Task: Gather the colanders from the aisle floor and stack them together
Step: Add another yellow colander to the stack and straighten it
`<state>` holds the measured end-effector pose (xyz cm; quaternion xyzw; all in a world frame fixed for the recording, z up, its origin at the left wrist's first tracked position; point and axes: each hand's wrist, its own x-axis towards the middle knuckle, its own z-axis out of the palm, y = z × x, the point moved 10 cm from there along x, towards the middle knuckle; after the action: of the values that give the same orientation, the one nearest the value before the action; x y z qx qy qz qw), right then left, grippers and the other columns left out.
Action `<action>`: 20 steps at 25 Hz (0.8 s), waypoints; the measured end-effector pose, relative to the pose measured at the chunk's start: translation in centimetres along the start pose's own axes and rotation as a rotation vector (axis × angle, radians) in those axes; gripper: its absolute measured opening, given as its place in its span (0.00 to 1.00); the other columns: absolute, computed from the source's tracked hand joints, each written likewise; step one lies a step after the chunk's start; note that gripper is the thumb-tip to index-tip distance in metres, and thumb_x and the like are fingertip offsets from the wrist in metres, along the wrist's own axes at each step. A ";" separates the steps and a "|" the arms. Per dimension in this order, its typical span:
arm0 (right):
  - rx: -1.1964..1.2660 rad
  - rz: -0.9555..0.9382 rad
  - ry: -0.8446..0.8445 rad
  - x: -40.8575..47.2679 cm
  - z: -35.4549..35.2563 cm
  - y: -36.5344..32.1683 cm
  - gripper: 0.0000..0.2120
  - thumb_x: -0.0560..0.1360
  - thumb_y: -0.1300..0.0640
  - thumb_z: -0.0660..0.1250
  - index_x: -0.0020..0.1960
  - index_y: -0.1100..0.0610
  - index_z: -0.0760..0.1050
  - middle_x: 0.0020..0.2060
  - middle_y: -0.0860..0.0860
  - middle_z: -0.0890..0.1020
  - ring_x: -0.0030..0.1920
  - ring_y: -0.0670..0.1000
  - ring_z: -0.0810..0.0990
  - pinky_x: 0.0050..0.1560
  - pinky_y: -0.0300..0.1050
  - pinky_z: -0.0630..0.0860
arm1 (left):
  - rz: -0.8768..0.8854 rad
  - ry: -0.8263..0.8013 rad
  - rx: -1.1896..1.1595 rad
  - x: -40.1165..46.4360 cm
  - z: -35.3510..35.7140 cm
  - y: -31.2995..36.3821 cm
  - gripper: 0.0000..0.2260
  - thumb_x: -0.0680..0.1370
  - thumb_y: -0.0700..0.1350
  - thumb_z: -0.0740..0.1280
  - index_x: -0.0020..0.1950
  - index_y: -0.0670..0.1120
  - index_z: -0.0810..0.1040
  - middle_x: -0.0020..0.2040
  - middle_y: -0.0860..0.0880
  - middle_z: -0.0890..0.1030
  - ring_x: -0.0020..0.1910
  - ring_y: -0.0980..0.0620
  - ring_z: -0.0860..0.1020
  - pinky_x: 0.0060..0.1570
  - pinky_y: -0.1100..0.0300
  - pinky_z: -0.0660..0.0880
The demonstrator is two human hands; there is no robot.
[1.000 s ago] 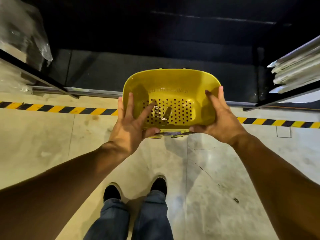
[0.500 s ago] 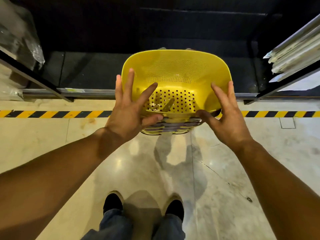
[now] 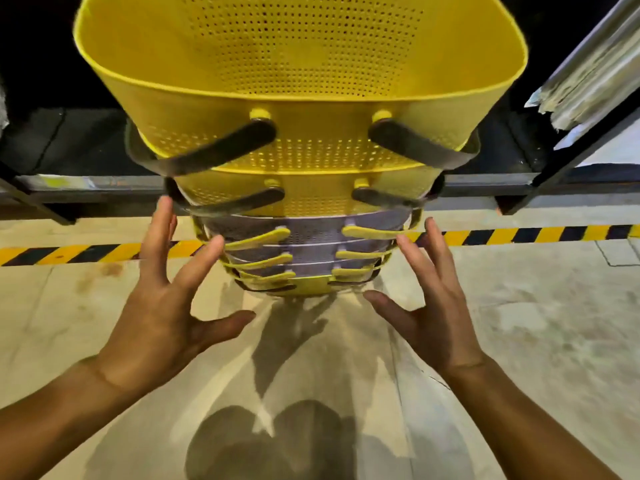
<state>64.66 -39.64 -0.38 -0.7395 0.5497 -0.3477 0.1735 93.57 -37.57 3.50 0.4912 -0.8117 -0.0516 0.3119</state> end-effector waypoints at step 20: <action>0.008 -0.180 0.227 2.4 5.9 4.8 0.42 0.68 0.45 0.78 0.76 0.41 0.61 0.77 0.59 0.53 0.77 0.47 0.56 0.72 0.36 0.60 | -0.005 0.096 0.040 -2.3 9.6 -6.2 0.52 0.64 0.43 0.80 0.79 0.60 0.54 0.81 0.37 0.43 0.80 0.49 0.51 0.68 0.42 0.62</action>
<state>65.87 -44.19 -6.79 -0.7409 0.4958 -0.4457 0.0812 93.73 -40.98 -7.64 0.5010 -0.7955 -0.0128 0.3405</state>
